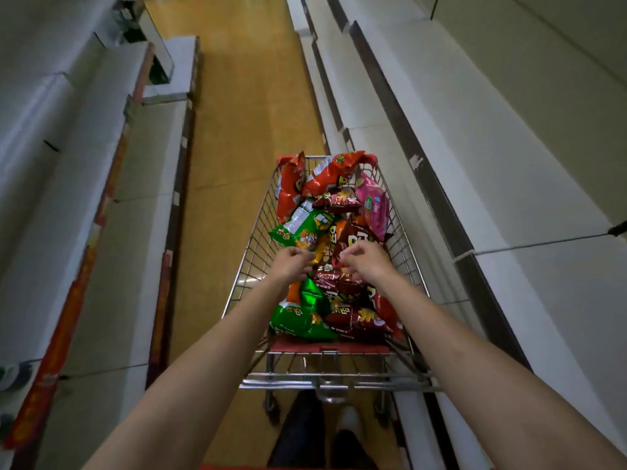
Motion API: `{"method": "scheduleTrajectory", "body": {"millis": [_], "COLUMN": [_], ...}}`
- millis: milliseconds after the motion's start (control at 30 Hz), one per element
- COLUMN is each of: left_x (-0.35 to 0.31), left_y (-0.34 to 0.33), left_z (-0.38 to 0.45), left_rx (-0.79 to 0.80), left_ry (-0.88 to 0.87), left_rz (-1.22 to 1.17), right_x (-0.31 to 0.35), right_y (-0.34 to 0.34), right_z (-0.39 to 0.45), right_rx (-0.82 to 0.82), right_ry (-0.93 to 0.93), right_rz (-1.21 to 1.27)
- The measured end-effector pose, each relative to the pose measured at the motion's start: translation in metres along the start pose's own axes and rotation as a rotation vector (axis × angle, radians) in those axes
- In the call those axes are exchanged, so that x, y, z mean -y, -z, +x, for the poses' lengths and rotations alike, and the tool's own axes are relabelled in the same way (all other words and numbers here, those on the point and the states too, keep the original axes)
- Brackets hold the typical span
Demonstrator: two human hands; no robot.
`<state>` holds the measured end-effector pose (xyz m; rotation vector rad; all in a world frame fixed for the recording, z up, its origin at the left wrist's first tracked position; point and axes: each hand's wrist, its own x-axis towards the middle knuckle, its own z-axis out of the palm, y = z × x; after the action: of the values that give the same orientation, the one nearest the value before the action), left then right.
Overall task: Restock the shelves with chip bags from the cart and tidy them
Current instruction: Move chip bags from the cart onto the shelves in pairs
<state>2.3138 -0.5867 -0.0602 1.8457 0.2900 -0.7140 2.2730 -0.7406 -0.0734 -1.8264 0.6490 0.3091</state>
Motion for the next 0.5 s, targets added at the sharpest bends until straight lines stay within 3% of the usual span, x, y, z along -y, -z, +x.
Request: {"method": "scheduleTrajectory", "body": {"millis": [133, 367, 500], "left_x": [0.017, 0.042, 0.045], "left_y": [-0.012, -0.007, 0.004], "left_z": [0.041, 0.077, 0.088], "left_rx": [0.015, 0.045, 0.087], "left_ry": [0.082, 0.187, 0.237], "left_rz": [0.034, 0.063, 0.005], "right_x": [-0.028, -0.072, -0.083], "right_y": [-0.006, -0.031, -0.038], "right_z": [0.038, 0.073, 0.078], "right_rx": [-0.037, 0.095, 0.036], "right_ry": [-0.109, -0.266, -0.231], "right_rz": [-0.055, -0.364, -0.411]}}
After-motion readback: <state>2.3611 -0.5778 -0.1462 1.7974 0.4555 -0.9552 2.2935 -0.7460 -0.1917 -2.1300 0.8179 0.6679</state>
